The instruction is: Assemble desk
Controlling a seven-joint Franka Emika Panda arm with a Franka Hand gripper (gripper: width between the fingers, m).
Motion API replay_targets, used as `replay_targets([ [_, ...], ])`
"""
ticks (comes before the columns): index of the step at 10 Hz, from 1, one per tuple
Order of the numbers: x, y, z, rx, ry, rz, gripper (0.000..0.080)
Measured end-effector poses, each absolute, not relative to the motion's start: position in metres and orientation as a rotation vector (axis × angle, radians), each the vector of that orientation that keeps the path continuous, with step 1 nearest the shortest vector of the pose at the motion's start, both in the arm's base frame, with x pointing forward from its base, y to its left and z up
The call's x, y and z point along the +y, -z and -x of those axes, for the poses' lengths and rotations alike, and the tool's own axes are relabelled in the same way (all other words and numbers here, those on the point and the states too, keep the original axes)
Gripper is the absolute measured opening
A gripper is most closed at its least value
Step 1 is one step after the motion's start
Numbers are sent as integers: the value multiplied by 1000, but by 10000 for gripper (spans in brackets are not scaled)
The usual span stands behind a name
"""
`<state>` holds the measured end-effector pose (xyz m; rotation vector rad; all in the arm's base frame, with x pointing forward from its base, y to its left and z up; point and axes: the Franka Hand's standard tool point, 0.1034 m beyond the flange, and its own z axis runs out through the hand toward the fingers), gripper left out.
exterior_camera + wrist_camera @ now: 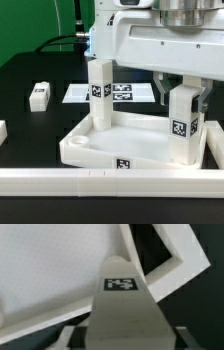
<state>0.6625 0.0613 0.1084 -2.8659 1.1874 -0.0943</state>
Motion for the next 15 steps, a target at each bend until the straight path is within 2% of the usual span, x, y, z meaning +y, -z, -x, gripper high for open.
replay_targets([
  [5, 61, -108, -661, 1588, 77, 2659, 290],
  [10, 65, -107, -658, 2194, 17, 2117, 290],
  [14, 68, -107, -659, 2424, -4, 1843, 290],
  [15, 68, -106, -659, 2410, -2, 1862, 339],
])
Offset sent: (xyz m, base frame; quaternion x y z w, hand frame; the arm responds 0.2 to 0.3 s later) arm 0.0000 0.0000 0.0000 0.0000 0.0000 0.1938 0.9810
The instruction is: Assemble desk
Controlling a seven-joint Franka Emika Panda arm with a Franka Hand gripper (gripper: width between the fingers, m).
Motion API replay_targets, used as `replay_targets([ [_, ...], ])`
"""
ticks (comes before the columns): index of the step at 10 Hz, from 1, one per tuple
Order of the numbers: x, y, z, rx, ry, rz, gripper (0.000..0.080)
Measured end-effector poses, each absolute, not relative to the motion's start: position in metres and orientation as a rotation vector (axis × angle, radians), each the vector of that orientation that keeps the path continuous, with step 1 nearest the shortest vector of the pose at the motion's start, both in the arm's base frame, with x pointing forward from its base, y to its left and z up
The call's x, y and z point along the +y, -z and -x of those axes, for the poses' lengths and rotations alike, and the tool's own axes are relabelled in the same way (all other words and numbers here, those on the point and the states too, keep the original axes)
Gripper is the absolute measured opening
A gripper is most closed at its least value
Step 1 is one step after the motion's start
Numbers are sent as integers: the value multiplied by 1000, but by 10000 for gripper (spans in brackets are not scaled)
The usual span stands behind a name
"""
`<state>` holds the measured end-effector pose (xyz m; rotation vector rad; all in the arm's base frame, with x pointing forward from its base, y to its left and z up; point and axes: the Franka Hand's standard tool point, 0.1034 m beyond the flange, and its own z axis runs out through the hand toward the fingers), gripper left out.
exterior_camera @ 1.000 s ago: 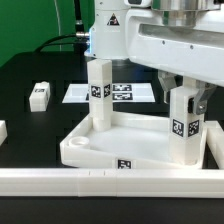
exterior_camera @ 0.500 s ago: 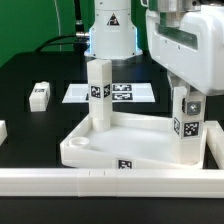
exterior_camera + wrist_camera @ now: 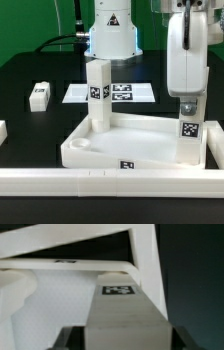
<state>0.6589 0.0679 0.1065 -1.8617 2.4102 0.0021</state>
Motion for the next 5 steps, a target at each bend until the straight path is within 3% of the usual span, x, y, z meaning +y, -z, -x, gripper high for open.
replay_targets([
  [1, 68, -106, -658, 2372, -1, 1914, 339],
  [2, 70, -105, -657, 2335, -3, 1965, 545],
  [3, 74, -104, -656, 2287, -6, 2027, 627],
  [5, 81, -104, -655, 2078, 6, 2241, 646],
])
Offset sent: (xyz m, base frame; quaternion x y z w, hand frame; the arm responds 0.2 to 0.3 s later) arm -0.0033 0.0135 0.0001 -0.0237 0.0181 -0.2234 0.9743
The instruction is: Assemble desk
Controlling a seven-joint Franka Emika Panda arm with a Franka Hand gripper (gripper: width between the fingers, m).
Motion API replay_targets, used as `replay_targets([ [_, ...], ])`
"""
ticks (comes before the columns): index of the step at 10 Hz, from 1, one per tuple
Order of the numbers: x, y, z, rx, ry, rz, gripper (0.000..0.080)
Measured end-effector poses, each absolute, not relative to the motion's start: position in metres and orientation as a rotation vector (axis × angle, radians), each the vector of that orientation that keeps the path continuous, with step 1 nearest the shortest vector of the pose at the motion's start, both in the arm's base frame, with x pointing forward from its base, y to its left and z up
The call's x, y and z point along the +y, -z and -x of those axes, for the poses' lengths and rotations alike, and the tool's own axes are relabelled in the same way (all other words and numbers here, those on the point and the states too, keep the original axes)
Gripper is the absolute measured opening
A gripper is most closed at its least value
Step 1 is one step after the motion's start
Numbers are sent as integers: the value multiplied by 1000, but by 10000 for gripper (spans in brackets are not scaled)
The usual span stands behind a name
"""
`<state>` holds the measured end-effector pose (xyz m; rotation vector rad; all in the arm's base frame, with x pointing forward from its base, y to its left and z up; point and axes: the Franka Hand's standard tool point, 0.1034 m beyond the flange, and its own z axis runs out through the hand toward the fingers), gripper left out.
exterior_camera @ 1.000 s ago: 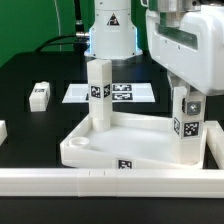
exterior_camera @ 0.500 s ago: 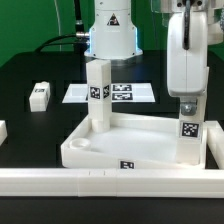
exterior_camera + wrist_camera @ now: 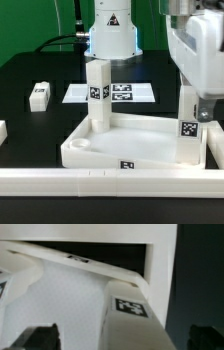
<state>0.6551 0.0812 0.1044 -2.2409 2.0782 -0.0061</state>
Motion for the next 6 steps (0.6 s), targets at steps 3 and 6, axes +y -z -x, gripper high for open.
replay_targets([
  [3, 85, -105, -656, 1610, 36, 2594, 649],
  [6, 84, -105, -656, 1383, 47, 2725, 649],
])
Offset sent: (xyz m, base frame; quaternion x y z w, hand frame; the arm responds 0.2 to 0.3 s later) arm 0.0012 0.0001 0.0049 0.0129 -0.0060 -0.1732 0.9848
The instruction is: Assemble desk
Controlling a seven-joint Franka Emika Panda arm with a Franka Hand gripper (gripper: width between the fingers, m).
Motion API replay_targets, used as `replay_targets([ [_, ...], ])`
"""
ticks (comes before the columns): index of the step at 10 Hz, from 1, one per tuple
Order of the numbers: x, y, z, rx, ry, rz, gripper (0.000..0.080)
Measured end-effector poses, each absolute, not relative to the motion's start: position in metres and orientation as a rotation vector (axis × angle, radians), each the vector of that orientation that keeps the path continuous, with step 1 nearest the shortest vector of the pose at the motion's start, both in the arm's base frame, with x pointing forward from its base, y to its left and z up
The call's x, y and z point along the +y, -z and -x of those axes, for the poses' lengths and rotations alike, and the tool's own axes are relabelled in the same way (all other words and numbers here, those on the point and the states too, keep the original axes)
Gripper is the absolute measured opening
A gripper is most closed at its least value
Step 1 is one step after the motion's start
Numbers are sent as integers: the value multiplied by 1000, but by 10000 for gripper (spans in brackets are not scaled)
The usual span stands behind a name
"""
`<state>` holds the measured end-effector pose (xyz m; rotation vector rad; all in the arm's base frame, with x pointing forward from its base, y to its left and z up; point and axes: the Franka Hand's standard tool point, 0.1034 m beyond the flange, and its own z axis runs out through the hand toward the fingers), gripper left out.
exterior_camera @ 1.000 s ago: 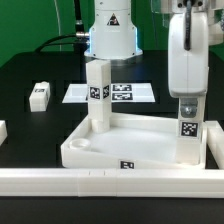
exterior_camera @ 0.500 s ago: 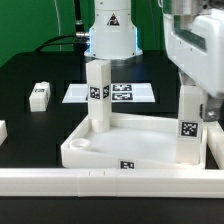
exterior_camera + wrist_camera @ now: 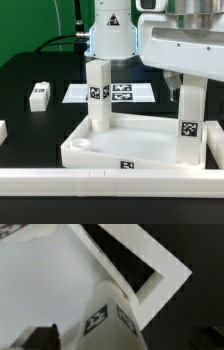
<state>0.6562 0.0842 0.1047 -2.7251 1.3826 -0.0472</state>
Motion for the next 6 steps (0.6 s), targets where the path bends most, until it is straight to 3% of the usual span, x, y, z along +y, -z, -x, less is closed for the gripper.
replay_targets([
  [6, 75, -105, -657, 566, 97, 3077, 649],
])
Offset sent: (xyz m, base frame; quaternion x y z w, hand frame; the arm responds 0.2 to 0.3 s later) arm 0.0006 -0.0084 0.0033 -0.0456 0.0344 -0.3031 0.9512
